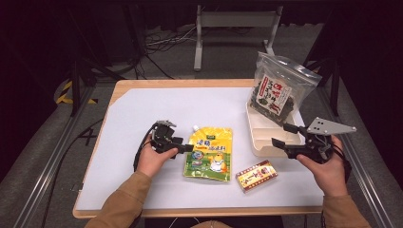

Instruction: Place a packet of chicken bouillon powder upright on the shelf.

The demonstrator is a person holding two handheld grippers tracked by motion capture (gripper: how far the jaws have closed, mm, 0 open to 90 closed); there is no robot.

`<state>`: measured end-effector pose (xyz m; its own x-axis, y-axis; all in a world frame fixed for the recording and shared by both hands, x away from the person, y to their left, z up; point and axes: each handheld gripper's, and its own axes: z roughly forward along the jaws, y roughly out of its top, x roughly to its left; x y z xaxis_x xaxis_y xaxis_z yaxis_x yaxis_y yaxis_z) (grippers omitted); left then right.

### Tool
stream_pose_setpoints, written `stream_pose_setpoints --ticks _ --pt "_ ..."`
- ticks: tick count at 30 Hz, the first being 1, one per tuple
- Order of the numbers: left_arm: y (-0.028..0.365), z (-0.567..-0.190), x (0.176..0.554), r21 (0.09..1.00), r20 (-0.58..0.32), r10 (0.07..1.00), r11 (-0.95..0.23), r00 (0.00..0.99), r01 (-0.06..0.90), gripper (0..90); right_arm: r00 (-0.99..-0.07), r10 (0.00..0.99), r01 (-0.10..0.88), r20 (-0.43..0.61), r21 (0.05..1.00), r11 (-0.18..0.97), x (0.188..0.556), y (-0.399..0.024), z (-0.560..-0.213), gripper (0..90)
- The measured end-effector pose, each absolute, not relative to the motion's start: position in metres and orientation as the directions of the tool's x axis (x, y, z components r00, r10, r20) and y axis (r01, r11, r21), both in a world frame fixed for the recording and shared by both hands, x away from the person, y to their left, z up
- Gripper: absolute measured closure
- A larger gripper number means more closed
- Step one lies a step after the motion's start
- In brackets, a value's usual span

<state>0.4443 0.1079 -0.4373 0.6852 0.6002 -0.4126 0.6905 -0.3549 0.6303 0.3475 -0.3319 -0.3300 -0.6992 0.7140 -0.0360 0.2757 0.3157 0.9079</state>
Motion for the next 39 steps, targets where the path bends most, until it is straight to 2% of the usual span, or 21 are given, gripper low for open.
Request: stream_pose_setpoints --ticks 11,15,19,22,28,36,39 --pt "0.097 -0.443 0.442 0.585 -0.447 0.581 -0.386 0.681 0.713 42.1 -0.7 0.713 0.278 -0.042 0.904 0.325 0.348 -0.331 -0.332 28.8" --pt "0.095 -0.443 0.441 0.595 -0.417 0.581 -0.407 0.699 0.693 50.2 -0.7 0.712 0.276 -0.048 0.902 0.333 0.348 -0.33 -0.333 28.6" --pt "0.09 -0.442 0.436 0.602 -0.371 0.606 -0.419 0.703 0.679 53.1 -0.699 0.713 0.275 -0.052 0.901 0.335 0.348 -0.33 -0.333 28.5" --pt "0.089 -0.442 0.434 0.599 -0.37 0.607 -0.423 0.703 0.68 56.9 -0.698 0.714 0.275 -0.052 0.902 0.334 0.348 -0.33 -0.333 28.5" --pt "0.089 -0.446 0.434 0.605 -0.4 0.59 -0.404 0.701 0.686 74.7 -0.7 0.713 0.276 -0.05 0.901 0.335 0.348 -0.33 -0.334 28.3" --pt "0.086 -0.444 0.43 0.626 -0.371 0.595 -0.407 0.713 0.665 86.7 -0.705 0.708 0.276 -0.051 0.899 0.34 0.348 -0.328 -0.335 28.3" --pt "0.084 -0.443 0.429 0.635 -0.35 0.593 -0.419 0.725 0.649 88.0 -0.705 0.708 0.277 -0.051 0.898 0.341 0.348 -0.327 -0.335 28.3"
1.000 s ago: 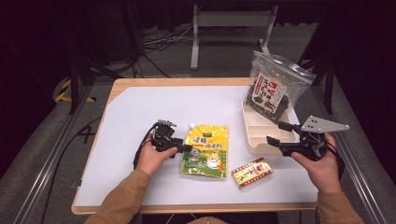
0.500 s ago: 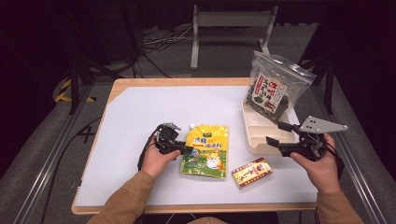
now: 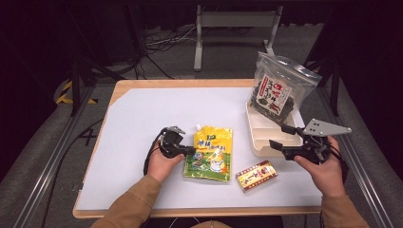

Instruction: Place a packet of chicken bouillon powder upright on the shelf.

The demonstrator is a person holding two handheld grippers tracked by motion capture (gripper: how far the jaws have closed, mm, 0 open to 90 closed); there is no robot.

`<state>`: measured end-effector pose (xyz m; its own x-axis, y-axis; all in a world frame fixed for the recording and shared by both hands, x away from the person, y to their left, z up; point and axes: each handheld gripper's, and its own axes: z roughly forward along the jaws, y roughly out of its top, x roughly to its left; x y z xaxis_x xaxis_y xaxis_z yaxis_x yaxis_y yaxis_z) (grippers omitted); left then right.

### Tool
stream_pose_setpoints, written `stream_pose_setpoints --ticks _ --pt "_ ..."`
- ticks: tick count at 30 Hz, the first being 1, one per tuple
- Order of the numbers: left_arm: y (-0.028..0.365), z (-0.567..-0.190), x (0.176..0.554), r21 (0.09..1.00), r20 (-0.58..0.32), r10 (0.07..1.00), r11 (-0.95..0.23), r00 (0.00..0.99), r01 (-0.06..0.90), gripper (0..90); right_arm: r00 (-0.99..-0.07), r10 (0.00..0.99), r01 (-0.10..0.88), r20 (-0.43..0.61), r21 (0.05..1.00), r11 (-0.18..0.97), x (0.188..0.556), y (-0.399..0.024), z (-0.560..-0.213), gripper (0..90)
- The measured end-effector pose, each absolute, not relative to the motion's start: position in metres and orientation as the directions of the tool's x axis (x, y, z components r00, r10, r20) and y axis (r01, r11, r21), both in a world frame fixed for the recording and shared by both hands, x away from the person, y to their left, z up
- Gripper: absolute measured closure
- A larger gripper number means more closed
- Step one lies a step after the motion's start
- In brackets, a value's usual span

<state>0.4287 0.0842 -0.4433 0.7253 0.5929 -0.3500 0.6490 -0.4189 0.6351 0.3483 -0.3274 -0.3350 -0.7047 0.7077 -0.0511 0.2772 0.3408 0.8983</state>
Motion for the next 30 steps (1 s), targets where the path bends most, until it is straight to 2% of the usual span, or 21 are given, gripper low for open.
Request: stream_pose_setpoints --ticks 8,14,19,24,30 --pt "0.085 -0.433 0.423 0.674 -0.322 0.582 -0.413 0.747 0.612 88.9 -0.706 0.706 0.276 -0.051 0.898 0.342 0.348 -0.327 -0.335 28.4" --pt "0.088 -0.415 0.415 0.719 -0.316 0.549 -0.393 0.774 0.573 89.0 -0.72 0.693 0.292 -0.031 0.893 0.343 0.347 -0.326 -0.334 34.0" --pt "0.085 -0.401 0.406 0.754 -0.243 0.522 -0.428 0.818 0.498 89.2 -0.735 0.676 0.283 -0.057 0.88 0.381 0.346 -0.324 -0.333 41.9" --pt "0.085 -0.382 0.394 0.807 -0.169 0.483 -0.433 0.859 0.402 89.2 -0.756 0.65 0.272 -0.075 0.868 0.416 0.346 -0.321 -0.333 46.0" --pt "0.086 -0.367 0.383 0.83 -0.146 0.448 -0.429 0.882 0.355 89.3 -0.778 0.624 0.262 -0.072 0.866 0.426 0.347 -0.318 -0.333 49.4"
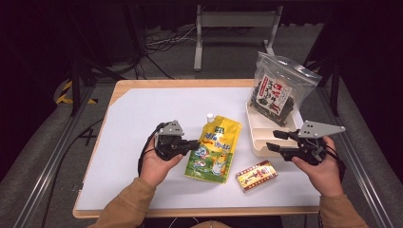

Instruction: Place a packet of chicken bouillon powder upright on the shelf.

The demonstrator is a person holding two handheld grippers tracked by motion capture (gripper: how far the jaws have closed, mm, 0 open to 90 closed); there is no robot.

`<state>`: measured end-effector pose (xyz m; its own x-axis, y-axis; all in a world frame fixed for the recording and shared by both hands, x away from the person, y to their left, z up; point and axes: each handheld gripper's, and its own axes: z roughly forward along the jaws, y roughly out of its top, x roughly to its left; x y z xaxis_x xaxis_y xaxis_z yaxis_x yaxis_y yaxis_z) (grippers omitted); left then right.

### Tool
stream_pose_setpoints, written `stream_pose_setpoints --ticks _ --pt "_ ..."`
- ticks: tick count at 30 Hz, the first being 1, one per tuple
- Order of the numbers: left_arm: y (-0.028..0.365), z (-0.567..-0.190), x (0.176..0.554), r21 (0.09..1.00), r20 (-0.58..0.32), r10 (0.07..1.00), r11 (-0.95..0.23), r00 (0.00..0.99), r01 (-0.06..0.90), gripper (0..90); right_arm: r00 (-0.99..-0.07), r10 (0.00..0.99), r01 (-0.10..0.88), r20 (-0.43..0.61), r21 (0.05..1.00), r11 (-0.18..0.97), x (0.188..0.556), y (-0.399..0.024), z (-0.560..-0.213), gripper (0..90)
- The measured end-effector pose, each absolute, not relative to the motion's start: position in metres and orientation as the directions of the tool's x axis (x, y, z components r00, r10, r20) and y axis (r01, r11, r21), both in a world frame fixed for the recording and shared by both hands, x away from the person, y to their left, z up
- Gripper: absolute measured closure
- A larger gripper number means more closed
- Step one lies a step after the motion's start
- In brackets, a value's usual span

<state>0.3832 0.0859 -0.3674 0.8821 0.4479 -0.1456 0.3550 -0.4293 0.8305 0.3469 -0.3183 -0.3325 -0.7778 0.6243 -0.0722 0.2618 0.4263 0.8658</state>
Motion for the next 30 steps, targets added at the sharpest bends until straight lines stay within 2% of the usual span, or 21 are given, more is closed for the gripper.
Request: stream_pose_setpoints --ticks 13,23,30 --pt "0.085 -0.344 0.361 0.869 -0.063 0.377 -0.435 0.924 0.236 90.0 -0.821 0.568 0.253 -0.055 0.857 0.448 0.347 -0.304 -0.332 48.7" --pt "0.086 -0.331 0.35 0.883 -0.012 0.361 -0.433 0.933 0.179 90.0 -0.833 0.552 0.263 -0.033 0.854 0.448 0.348 -0.295 -0.336 45.8" --pt "0.092 -0.322 0.344 0.902 0.007 0.36 -0.406 0.933 0.15 90.0 -0.831 0.557 0.297 0.005 0.85 0.435 0.352 -0.281 -0.347 35.5"
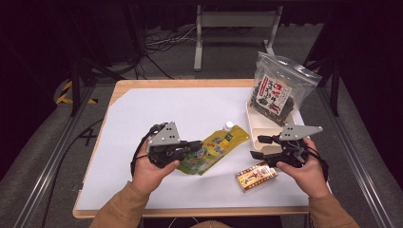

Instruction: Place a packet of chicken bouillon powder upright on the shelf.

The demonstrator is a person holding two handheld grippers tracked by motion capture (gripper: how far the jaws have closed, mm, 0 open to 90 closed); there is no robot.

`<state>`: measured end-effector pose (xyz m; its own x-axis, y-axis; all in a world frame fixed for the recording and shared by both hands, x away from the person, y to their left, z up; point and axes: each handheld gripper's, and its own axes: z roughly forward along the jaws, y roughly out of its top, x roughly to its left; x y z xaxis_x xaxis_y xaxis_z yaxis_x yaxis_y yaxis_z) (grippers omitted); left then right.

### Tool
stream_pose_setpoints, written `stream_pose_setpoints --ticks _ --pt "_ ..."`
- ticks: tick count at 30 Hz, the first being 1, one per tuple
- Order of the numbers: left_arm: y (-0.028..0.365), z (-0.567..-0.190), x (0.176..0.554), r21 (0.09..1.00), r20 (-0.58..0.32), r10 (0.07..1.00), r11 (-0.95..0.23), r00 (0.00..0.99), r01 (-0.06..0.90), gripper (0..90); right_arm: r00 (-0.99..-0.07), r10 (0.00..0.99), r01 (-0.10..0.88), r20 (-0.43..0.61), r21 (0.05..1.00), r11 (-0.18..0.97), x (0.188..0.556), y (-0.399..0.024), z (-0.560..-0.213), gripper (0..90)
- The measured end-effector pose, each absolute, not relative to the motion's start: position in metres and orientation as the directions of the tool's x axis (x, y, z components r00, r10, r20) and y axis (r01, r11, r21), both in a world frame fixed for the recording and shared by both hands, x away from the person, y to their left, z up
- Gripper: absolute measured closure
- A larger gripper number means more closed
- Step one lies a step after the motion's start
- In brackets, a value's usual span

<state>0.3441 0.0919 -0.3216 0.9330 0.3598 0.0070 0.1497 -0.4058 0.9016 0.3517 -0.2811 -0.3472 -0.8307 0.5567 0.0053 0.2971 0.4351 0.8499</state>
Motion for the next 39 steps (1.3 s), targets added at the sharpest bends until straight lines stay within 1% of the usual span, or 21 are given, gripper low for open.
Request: stream_pose_setpoints --ticks 5,10,14,18,23,26,29,30,33,34,36,37,39 --pt "0.094 -0.314 0.338 0.919 0.014 0.349 -0.374 0.937 0.125 90.0 -0.831 0.553 0.322 0.053 0.857 0.403 0.354 -0.269 -0.357 31.5" --pt "0.096 -0.31 0.334 0.93 0.015 0.335 -0.351 0.942 0.11 90.0 -0.835 0.544 0.338 0.089 0.862 0.378 0.356 -0.259 -0.365 30.8" --pt "0.096 -0.309 0.333 0.935 0.013 0.331 -0.338 0.944 0.106 90.0 -0.84 0.529 0.347 0.119 0.867 0.357 0.357 -0.252 -0.371 31.1" --pt "0.096 -0.309 0.332 0.939 0.014 0.329 -0.33 0.944 0.101 90.0 -0.852 0.491 0.362 0.182 0.883 0.301 0.358 -0.244 -0.376 33.5" --pt "0.096 -0.309 0.331 0.946 0.004 0.324 -0.309 0.946 0.102 90.0 -0.855 0.462 0.377 0.234 0.893 0.246 0.359 -0.239 -0.379 35.9" --pt "0.096 -0.309 0.33 0.953 0.014 0.318 -0.292 0.948 0.084 90.0 -0.853 0.444 0.388 0.276 0.903 0.184 0.36 -0.239 -0.38 39.3" --pt "0.095 -0.31 0.33 0.953 0.021 0.309 -0.295 0.951 0.074 90.0 -0.85 0.44 0.389 0.289 0.908 0.156 0.36 -0.239 -0.379 41.9" --pt "0.095 -0.31 0.329 0.954 0.018 0.308 -0.29 0.951 0.076 90.0 -0.85 0.449 0.381 0.277 0.911 0.16 0.36 -0.239 -0.378 43.5" --pt "0.096 -0.31 0.33 0.955 0.017 0.304 -0.287 0.952 0.074 90.0 -0.846 0.467 0.367 0.256 0.916 0.164 0.357 -0.24 -0.375 51.3" --pt "0.096 -0.31 0.33 0.955 0.017 0.304 -0.287 0.952 0.074 90.0 -0.846 0.467 0.367 0.256 0.916 0.164 0.357 -0.24 -0.375 51.3" --pt "0.096 -0.311 0.33 0.956 0.016 0.303 -0.285 0.953 0.074 90.0 -0.844 0.477 0.359 0.246 0.919 0.162 0.356 -0.241 -0.372 55.2" --pt "0.095 -0.311 0.329 0.956 0.018 0.302 -0.285 0.953 0.072 90.0 -0.84 0.492 0.343 0.228 0.926 0.157 0.355 -0.243 -0.369 60.3" --pt "0.095 -0.311 0.329 0.956 0.015 0.306 -0.284 0.952 0.076 90.0 -0.84 0.497 0.332 0.218 0.931 0.151 0.354 -0.245 -0.365 65.3"
